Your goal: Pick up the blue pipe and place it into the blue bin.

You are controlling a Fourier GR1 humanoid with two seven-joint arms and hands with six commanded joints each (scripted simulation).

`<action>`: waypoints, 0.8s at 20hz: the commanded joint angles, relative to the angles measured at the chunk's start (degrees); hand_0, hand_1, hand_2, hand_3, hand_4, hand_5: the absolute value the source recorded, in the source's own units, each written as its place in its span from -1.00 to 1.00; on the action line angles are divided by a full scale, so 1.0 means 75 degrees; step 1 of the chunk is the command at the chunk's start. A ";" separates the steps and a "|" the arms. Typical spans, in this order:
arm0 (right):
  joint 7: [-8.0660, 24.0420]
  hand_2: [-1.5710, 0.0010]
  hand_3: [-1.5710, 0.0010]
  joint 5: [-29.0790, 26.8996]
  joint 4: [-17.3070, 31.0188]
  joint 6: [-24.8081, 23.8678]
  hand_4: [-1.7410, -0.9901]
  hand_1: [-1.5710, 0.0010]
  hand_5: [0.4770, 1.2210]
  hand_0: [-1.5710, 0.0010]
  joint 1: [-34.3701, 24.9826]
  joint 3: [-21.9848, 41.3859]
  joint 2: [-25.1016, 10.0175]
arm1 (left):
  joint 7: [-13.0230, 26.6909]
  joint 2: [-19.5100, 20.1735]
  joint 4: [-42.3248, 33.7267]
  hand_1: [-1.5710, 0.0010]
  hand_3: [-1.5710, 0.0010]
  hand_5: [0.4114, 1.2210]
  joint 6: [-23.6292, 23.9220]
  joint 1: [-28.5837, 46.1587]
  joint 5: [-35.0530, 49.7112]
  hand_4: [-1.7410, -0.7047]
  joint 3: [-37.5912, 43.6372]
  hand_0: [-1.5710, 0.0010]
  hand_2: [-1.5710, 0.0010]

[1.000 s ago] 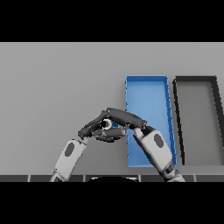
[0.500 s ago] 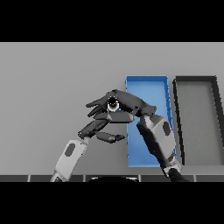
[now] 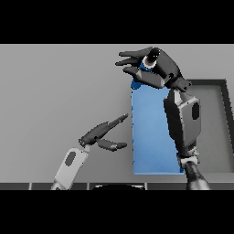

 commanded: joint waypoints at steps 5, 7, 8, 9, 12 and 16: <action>0.0135 -1.00 -1.00 0.0802 0.0619 -0.0035 -0.36 -1.00 1.00 -1.00 0.0534 -0.0472 -0.0366 | 0.0087 -0.0024 -0.0066 1.00 1.00 -0.86 -0.0010 -0.0028 0.0073 0.53 0.0024 1.00 1.00; 0.0345 -1.00 -1.00 0.1105 0.0671 -0.0026 -0.36 -1.00 1.00 -1.00 0.0911 -0.0508 -0.0394 | -0.0084 -0.0002 0.0087 1.00 1.00 -0.87 0.0044 -0.0099 -0.0027 0.54 0.0059 1.00 1.00; 0.0456 -1.00 -1.00 0.1192 0.0684 -0.0060 -0.36 -1.00 1.00 -1.00 0.1057 -0.0583 -0.0407 | -0.0115 0.0026 0.0008 1.00 1.00 -0.87 0.0034 -0.0128 0.0023 0.54 0.0097 1.00 1.00; 0.0612 -1.00 -1.00 0.1365 0.0662 -0.0128 -0.36 -1.00 1.00 -1.00 0.1253 -0.0587 -0.0401 | -0.0219 0.0033 0.0070 1.00 1.00 -0.88 0.0018 -0.0041 0.0016 0.54 0.0080 1.00 1.00; 0.0833 -1.00 -1.00 0.1792 0.0658 -0.0054 -0.36 -1.00 1.00 -1.00 0.1859 -0.0630 -0.0410 | -0.0263 0.0057 0.0078 1.00 1.00 -0.88 0.0080 -0.0071 -0.0084 0.56 0.0072 1.00 1.00; 0.0832 -1.00 -1.00 0.2158 0.1062 -0.0768 -0.36 -1.00 1.00 -1.00 0.2623 -0.0147 -0.0588 | -0.0383 0.0038 -0.0033 1.00 1.00 -0.87 0.0186 -0.0014 -0.0159 0.57 0.0038 1.00 1.00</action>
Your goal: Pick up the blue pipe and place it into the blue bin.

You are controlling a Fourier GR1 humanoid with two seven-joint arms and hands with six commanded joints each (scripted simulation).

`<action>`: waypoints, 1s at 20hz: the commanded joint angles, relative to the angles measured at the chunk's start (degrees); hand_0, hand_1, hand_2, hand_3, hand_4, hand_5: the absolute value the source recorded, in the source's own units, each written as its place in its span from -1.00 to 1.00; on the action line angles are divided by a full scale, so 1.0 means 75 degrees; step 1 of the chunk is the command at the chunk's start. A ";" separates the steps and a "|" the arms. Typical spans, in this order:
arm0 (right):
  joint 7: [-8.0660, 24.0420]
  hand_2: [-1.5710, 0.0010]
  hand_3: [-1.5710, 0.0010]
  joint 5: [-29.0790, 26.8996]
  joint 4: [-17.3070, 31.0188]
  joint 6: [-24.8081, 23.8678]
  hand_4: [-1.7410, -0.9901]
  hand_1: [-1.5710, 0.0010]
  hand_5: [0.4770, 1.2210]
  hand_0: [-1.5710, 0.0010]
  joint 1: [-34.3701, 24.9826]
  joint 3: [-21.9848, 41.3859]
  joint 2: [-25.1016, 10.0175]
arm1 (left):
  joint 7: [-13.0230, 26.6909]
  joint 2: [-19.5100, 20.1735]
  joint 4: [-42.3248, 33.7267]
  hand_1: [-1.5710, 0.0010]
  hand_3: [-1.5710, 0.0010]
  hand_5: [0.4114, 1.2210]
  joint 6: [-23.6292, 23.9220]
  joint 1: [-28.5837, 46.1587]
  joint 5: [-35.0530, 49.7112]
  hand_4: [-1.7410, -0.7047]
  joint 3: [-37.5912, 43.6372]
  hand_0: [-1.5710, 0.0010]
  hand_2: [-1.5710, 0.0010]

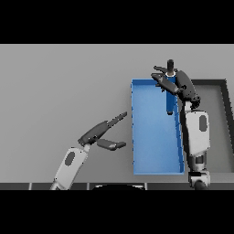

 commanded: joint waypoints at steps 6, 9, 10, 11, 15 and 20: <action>0.0002 -1.00 -0.60 -0.0975 0.0732 -0.1103 -0.48 -1.00 1.00 -1.00 0.0720 0.1309 -0.0892 | 0.0009 0.0033 0.0115 1.00 1.00 -0.84 0.0065 -0.0117 -0.0057 0.58 0.0077 1.00 1.00; 0.0001 -1.00 0.18 -0.2217 0.1178 -0.2016 -0.73 -1.00 1.00 -1.00 0.0738 0.2550 -0.1688 | 0.0087 -0.0006 0.0058 1.00 1.00 -0.82 0.0076 -0.0148 -0.0071 0.58 0.0035 1.00 1.00; 0.0002 -1.00 0.34 -0.2702 0.1277 -0.2342 -0.79 -1.00 1.00 -1.00 0.0698 0.3031 -0.1985 | 0.0040 0.0043 0.0120 1.00 1.00 -0.82 0.0109 -0.0191 -0.0104 0.59 0.0090 1.00 1.00; 0.0000 -1.00 0.48 -0.3387 0.1409 -0.2779 -0.83 -1.00 0.86 -1.00 0.0498 0.3636 -0.2290 | 0.0020 -0.0011 0.0139 1.00 1.00 -0.81 0.0100 -0.0119 -0.0145 0.59 -0.0001 1.00 1.00; 0.0001 -0.01 0.70 -0.5342 0.1433 -0.4084 -0.10 -0.04 0.77 -0.10 -0.0072 0.5333 -0.3377 | -0.0078 0.0078 0.0106 1.00 1.00 -0.80 0.0051 -0.0087 -0.0091 0.58 0.0055 1.00 1.00; 0.0004 0.67 0.90 -0.4950 0.1203 -0.3404 0.31 0.66 0.30 0.64 -0.0776 0.6845 -0.4181 | -0.0011 0.0000 0.0170 1.00 1.00 -0.80 0.0080 -0.0110 -0.0090 0.57 0.0041 1.00 1.00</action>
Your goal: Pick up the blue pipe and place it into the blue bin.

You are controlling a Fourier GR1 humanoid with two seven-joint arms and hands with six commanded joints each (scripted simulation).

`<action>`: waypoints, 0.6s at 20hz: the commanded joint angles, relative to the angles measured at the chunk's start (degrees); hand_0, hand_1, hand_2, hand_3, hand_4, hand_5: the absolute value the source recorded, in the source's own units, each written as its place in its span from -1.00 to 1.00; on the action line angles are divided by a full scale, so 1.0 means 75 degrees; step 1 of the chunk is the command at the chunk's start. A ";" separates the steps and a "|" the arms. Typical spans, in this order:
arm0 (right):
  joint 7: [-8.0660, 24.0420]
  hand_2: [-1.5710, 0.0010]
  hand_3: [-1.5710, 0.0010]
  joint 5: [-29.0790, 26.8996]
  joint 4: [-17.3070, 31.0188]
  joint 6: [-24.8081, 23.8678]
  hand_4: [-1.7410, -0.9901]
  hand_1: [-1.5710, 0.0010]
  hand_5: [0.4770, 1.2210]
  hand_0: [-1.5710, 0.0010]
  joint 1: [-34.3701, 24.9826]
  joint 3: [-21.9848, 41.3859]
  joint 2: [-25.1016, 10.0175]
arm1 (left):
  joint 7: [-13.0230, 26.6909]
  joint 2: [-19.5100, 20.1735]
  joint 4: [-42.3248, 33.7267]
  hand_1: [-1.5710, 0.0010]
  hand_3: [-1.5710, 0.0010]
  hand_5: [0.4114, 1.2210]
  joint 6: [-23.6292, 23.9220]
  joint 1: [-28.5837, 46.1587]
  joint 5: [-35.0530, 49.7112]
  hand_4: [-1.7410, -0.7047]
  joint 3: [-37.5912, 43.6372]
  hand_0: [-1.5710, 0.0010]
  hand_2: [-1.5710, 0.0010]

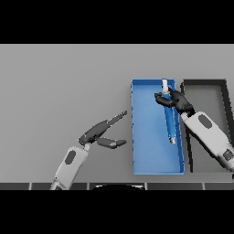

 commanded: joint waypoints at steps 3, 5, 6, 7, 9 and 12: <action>0.0000 0.83 0.95 -0.0044 -0.0081 0.0311 0.43 0.82 -0.03 0.81 -0.0266 0.0652 -0.0227 | -0.0095 0.0063 -0.0104 1.00 1.00 -0.79 0.0001 0.0083 0.0024 0.57 0.0015 1.00 1.00; 0.0000 0.89 0.97 -0.0073 0.0051 0.0510 0.51 0.89 -0.17 0.88 -0.0470 0.0971 -0.0314 | 0.0034 0.0021 -0.0106 1.00 1.00 -0.79 -0.0014 0.0046 0.0029 0.57 -0.0012 1.00 1.00; 0.0000 0.91 0.97 -0.0105 0.0074 0.0521 0.54 0.91 -0.21 0.91 -0.0573 0.1124 -0.0347 | 0.0030 0.0067 -0.0062 1.00 1.00 -0.79 -0.0017 0.0019 0.0032 0.57 0.0038 1.00 1.00; 0.0000 0.93 0.98 -0.0111 0.0043 0.0507 0.59 0.93 -0.24 0.92 -0.0588 0.1241 -0.0341 | 0.0059 0.0051 -0.0098 1.00 1.00 -0.79 -0.0013 0.0041 0.0037 0.57 0.0019 1.00 1.00; 0.0000 0.96 0.99 -0.0104 0.0019 0.0595 0.68 0.95 -0.30 0.95 -0.0653 0.1347 -0.0412 | 0.0053 0.0031 -0.0089 1.00 1.00 -0.79 -0.0002 0.0046 0.0019 0.56 -0.0001 1.00 1.00; -0.0151 0.98 0.99 0.0017 -0.0071 0.0790 0.75 0.98 -0.36 0.98 -0.0606 0.1455 -0.0484 | 0.0031 0.0027 0.0004 1.00 1.00 -0.79 -0.0024 0.0004 0.0066 0.57 0.0047 1.00 1.00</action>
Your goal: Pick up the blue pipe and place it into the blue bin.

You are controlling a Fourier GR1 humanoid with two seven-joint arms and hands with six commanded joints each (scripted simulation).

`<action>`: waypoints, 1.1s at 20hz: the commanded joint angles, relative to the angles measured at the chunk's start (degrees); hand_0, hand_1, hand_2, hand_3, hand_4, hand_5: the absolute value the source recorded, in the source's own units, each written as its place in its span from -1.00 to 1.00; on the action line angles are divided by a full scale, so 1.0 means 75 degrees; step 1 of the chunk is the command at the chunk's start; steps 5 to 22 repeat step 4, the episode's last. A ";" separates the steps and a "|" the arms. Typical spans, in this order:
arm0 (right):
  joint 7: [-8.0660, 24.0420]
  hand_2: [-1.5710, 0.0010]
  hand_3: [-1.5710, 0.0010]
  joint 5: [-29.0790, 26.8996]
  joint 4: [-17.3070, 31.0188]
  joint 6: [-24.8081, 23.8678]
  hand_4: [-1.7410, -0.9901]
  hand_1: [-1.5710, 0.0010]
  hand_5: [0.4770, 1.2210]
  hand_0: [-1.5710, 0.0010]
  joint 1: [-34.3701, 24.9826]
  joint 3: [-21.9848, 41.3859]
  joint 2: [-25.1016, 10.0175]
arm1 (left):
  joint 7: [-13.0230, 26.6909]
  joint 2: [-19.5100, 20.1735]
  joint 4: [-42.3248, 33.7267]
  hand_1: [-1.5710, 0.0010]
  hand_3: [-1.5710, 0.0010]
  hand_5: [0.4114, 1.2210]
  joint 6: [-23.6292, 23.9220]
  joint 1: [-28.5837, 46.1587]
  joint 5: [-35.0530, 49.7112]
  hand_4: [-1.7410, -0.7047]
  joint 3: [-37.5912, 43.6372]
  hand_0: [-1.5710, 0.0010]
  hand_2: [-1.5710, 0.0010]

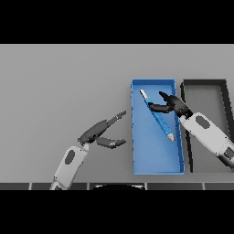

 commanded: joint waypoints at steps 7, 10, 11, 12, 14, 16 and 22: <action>-0.0104 0.98 0.99 0.0005 -0.0073 0.0172 0.75 0.98 -0.36 0.98 0.0043 0.0036 -0.0062 | 0.0031 0.0005 0.0086 1.00 1.00 -0.79 -0.0001 -0.0129 -0.0023 0.57 0.0026 1.00 1.00; -0.0104 0.98 0.99 0.0005 -0.0073 0.0172 0.75 0.98 -0.36 0.98 0.0043 0.0036 -0.0062 | 0.0031 0.0005 0.0086 1.00 1.00 -0.79 -0.0001 -0.0129 -0.0023 0.57 0.0026 1.00 1.00; -0.0104 0.98 0.99 0.0005 -0.0073 0.0172 0.75 0.98 -0.36 0.98 0.0043 0.0036 -0.0062 | 0.0031 0.0005 0.0086 1.00 1.00 -0.79 -0.0001 -0.0129 -0.0023 0.57 0.0026 1.00 1.00; -0.0104 0.98 0.99 0.0005 -0.0073 0.0172 0.75 0.98 -0.36 0.98 0.0043 0.0036 -0.0062 | 0.0031 0.0005 0.0086 1.00 1.00 -0.79 -0.0001 -0.0129 -0.0023 0.57 0.0026 1.00 1.00; -0.0104 0.98 0.99 0.0005 -0.0073 0.0172 0.75 0.98 -0.36 0.98 0.0043 0.0036 -0.0062 | 0.0031 0.0005 0.0086 1.00 1.00 -0.79 -0.0001 -0.0129 -0.0023 0.57 0.0026 1.00 1.00; -0.0104 0.98 0.99 0.0005 -0.0073 0.0172 0.75 0.98 -0.36 0.98 0.0043 0.0036 -0.0062 | 0.0031 0.0005 0.0086 1.00 1.00 -0.79 -0.0001 -0.0129 -0.0023 0.57 0.0026 1.00 1.00; -0.0104 0.98 0.99 0.0005 -0.0073 0.0172 0.75 0.98 -0.36 0.98 0.0043 0.0036 -0.0062 | 0.0031 0.0005 0.0086 1.00 1.00 -0.79 -0.0001 -0.0129 -0.0023 0.57 0.0026 1.00 1.00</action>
